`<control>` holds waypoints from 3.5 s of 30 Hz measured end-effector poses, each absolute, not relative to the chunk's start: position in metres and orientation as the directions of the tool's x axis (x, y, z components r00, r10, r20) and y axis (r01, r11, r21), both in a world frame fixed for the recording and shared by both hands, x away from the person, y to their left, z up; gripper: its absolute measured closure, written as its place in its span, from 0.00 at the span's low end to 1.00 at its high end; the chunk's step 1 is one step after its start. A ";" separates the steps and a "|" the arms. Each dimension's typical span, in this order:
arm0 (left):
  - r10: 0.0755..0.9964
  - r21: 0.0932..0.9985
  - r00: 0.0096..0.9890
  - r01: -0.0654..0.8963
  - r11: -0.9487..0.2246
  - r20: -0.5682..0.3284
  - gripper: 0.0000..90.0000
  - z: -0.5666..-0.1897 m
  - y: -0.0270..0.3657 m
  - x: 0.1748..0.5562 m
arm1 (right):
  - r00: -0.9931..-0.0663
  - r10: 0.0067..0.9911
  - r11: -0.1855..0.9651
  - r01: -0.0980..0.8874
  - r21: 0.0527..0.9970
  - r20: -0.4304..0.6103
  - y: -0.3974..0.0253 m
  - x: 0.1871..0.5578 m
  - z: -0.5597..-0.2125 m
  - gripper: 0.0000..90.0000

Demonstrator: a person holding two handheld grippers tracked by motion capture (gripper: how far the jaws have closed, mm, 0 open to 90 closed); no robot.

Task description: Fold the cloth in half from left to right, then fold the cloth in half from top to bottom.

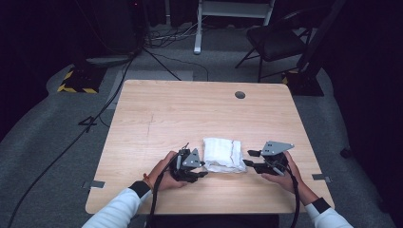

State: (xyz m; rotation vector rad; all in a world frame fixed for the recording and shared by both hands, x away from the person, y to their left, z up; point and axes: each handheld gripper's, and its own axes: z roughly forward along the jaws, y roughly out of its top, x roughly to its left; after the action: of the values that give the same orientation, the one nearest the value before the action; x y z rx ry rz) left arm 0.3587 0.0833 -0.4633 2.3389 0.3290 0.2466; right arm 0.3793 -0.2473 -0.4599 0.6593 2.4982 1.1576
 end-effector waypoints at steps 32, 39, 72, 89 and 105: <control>0.386 0.662 0.920 0.246 -0.708 0.070 0.28 -0.481 0.049 0.385 | -0.862 0.495 0.674 0.303 0.674 -0.107 -0.228 0.385 -0.486 0.41; 0.401 0.686 0.913 0.249 -0.684 0.068 0.25 -0.470 0.061 0.382 | -0.855 0.507 0.647 0.293 0.704 -0.110 -0.234 0.386 -0.475 0.41; 0.509 0.634 0.822 0.255 -0.730 0.255 0.24 -0.453 0.141 0.348 | -0.809 0.546 0.676 0.270 0.686 -0.219 -0.274 0.365 -0.449 0.33; 0.582 0.630 0.771 0.322 -0.707 0.258 0.21 -0.461 0.182 0.328 | -0.716 0.663 0.633 0.378 0.676 -0.220 -0.334 0.353 -0.465 0.32; 0.664 0.664 0.732 0.422 -0.617 0.153 0.20 -0.487 0.216 0.326 | -0.616 0.781 0.488 0.500 0.715 -0.103 -0.392 0.341 -0.489 0.30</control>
State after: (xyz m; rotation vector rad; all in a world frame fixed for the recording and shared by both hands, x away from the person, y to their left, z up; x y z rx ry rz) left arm 0.3257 0.2155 -0.4868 2.3192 0.8174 0.5177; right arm 0.3410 -0.3925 -0.4888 1.0641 2.3209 0.9167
